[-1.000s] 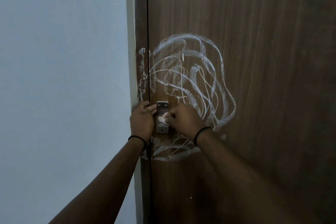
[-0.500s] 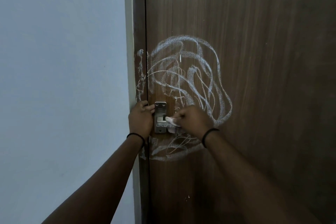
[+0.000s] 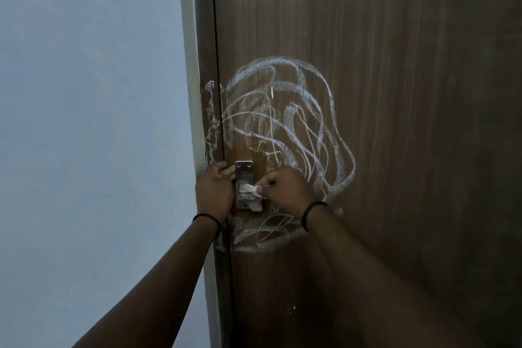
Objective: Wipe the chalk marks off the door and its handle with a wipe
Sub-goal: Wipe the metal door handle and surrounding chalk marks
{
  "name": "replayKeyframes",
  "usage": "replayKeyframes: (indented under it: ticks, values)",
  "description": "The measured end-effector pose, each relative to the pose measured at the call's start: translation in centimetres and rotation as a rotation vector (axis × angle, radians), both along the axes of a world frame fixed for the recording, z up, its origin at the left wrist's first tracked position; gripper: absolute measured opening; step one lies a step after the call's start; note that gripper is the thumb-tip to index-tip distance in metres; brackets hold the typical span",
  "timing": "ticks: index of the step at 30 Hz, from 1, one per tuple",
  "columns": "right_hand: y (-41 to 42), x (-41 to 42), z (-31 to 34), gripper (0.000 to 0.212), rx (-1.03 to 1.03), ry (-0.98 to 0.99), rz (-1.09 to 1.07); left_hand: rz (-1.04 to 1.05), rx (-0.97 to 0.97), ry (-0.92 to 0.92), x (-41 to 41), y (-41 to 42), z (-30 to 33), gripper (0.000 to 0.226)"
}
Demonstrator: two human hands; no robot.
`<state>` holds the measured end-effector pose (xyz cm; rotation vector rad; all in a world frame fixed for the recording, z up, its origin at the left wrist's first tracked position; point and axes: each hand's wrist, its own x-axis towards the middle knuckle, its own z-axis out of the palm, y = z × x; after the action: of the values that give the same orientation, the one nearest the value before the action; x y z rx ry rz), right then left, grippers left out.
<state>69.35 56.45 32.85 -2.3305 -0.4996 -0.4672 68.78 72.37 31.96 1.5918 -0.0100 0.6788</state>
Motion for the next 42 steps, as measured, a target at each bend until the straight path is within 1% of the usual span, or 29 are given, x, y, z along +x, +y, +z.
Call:
replayKeyframes:
  ticks: [3, 5, 7, 10, 11, 13, 15, 16, 19, 21, 22, 25, 27, 29, 31, 35, 37, 39, 42]
  values:
    - [-2.3, 0.6, 0.1, 0.017, 0.078, 0.062, -0.033, 0.0, -0.014, -0.013, 0.1, 0.0, -0.1, 0.032]
    - [-2.2, 1.0, 0.8, 0.022, -0.02, 0.073, -0.046, -0.007, -0.015, -0.011, 0.2, -0.1, -0.3, 0.03]
    - [-0.7, 1.1, 1.6, 0.027, -0.111, 0.093, -0.028, 0.017, 0.04, -0.021, 0.2, -0.2, -0.4, 0.027]
    - [1.7, 1.1, 2.0, 0.024, -0.136, 0.141, 0.013, 0.055, 0.12, -0.045, 0.3, -0.2, -0.6, 0.024]
    - [1.9, 1.0, 2.0, 0.022, -0.117, 0.157, 0.031, 0.059, 0.13, -0.042, 0.3, -0.1, -0.6, 0.024]
    - [1.1, 1.1, 1.7, 0.026, -0.063, 0.191, 0.098, 0.037, 0.11, -0.028, 0.2, 0.0, -0.5, 0.024]
    - [-0.9, 1.1, 1.3, 0.028, -0.054, 0.196, 0.127, 0.006, 0.085, -0.015, 0.2, 0.2, -0.4, 0.025]
    - [-2.1, 1.4, 0.8, 0.028, -0.011, 0.197, 0.128, 0.002, 0.078, -0.011, 0.2, 0.3, -0.4, 0.026]
    - [-5.1, 2.1, -0.3, 0.022, 0.243, 0.25, 0.096, -0.004, 0.046, -0.006, 0.3, 0.4, -0.5, 0.029]
    - [-5.8, 2.2, -0.6, 0.017, 0.333, 0.286, 0.091, -0.002, 0.048, -0.014, 0.4, 0.3, -0.7, 0.027]
    - [-5.7, 2.1, -0.5, 0.017, 0.341, 0.285, 0.09, 0.005, 0.06, -0.022, 0.5, 0.1, -0.8, 0.025]
    - [-3.6, 1.5, 0.4, 0.018, 0.238, 0.265, 0.156, 0.024, 0.089, -0.038, 0.7, 0.0, -1.0, 0.025]
    - [-1.3, 1.4, 1.1, 0.02, 0.087, 0.222, 0.204, 0.024, 0.104, -0.036, 0.9, 0.1, -1.0, 0.027]
    - [0.7, 1.5, 1.6, 0.026, -0.088, 0.16, 0.158, 0.006, 0.097, -0.022, 0.7, 0.3, -0.9, 0.03]
    - [1.4, 1.7, 1.7, 0.03, -0.156, 0.111, 0.134, 0.002, 0.1, -0.008, 0.5, 0.5, -0.7, 0.032]
    - [-0.5, 2.3, 0.8, 0.03, -0.082, 0.162, 0.09, -0.014, 0.083, 0.013, 0.2, 0.6, -0.3, 0.033]
    - [-1.8, 2.7, 0.4, 0.028, 0.015, 0.163, 0.074, -0.021, 0.074, 0.01, 0.3, 0.6, -0.4, 0.032]
    - [-2.5, 2.8, 0.5, 0.019, 0.142, 0.171, 0.056, -0.018, 0.073, -0.002, 0.4, 0.4, -0.5, 0.031]
    - [-1.9, 3.2, 1.1, 0.002, 0.306, 0.199, 0.02, -0.005, 0.103, -0.016, 0.6, 0.2, -0.7, 0.018]
